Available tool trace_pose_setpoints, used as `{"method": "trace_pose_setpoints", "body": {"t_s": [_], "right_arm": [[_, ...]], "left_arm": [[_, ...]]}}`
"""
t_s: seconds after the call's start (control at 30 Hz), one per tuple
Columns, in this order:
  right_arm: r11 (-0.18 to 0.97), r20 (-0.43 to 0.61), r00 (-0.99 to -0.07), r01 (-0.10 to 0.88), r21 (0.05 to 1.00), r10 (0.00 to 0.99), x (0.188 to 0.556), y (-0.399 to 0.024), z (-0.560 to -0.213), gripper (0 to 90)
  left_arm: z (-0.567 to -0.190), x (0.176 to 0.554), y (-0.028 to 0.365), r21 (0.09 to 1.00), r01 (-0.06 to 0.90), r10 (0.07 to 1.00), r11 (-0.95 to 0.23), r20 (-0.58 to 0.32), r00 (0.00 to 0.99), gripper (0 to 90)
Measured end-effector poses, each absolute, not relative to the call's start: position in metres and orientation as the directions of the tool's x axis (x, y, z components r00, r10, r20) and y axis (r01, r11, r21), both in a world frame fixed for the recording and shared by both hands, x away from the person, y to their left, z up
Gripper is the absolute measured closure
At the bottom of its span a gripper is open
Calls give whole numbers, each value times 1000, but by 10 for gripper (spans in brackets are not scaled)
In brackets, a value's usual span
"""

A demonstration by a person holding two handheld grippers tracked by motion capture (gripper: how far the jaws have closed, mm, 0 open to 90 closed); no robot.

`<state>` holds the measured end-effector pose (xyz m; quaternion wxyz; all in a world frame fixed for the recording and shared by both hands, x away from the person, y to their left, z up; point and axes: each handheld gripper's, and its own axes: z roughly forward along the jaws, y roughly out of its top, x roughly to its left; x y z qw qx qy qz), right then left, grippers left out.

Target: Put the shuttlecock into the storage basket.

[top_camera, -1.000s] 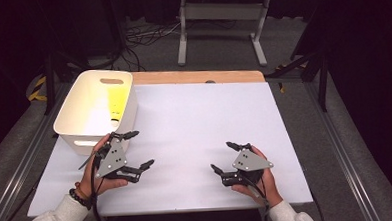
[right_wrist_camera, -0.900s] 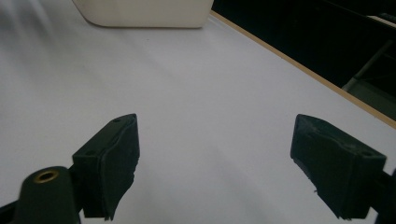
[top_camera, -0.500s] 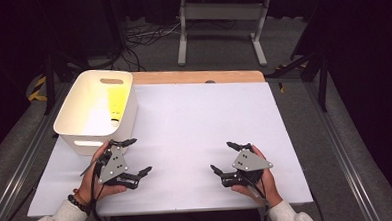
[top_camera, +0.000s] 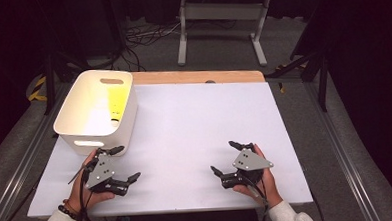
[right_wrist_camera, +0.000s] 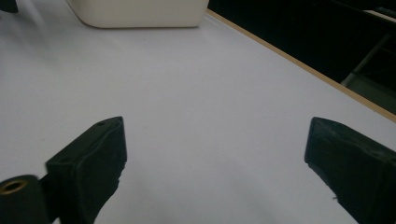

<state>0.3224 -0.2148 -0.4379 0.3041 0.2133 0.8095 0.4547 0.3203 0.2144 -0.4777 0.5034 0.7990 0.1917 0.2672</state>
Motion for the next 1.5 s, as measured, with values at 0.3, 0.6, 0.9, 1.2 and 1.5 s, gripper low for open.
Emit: {"method": "trace_pose_setpoints", "body": {"t_s": [0.3,0.6,0.9,1.2,1.5], "right_arm": [[485,-290,-721,72,872,629,323,-218,-438,43],[485,-294,-726,62,872,622,321,-218,-438,42],[495,-309,-721,55,867,620,320,-215,-438,46],[507,-313,-727,56,860,611,319,-211,-439,48],[514,-317,-730,55,856,606,319,-211,-440,54]], "left_arm": [[-479,319,228,927,71,620,-367,187,762,49],[-480,319,228,924,73,624,-376,194,757,48],[-478,317,231,930,62,620,-364,192,761,49],[-478,317,229,929,56,616,-367,197,763,50],[-479,318,228,927,61,611,-371,195,767,51]]}}
